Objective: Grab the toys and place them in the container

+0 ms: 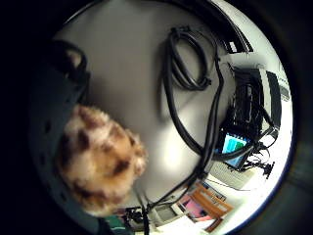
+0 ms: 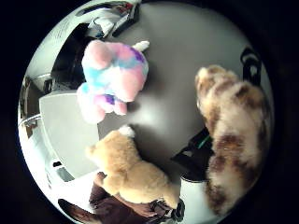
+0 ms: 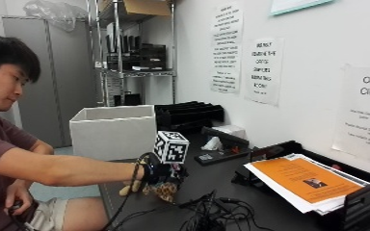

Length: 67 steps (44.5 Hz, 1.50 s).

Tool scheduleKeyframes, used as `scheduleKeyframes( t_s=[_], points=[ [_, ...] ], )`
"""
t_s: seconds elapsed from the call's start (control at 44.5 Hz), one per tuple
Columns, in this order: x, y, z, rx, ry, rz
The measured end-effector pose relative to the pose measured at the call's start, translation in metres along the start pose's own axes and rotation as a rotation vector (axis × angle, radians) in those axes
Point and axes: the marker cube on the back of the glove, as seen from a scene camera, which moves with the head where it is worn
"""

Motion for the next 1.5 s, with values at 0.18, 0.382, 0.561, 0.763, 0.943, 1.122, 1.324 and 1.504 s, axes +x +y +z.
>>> scheduleKeyframes(
  t_s=[0.18, 0.382, 0.561, 0.763, 0.943, 1.122, 1.324, 1.504],
  points=[
    [-0.018, 0.018, -0.089, 0.039, -0.038, -0.002],
    [-0.056, 0.047, -0.218, 0.197, 0.037, -0.033],
    [-0.117, 0.071, -0.310, 0.311, 0.097, -0.075],
    [-0.224, 0.073, -0.340, 0.349, 0.120, -0.219],
    [-0.346, 0.063, -0.320, 0.326, 0.125, -0.387],
    [-0.459, 0.056, -0.288, 0.292, 0.047, -0.583],
    [-0.520, 0.063, -0.263, 0.286, 0.001, -0.724],
    [-0.537, 0.059, -0.245, 0.207, 0.023, -0.715]
  ],
)
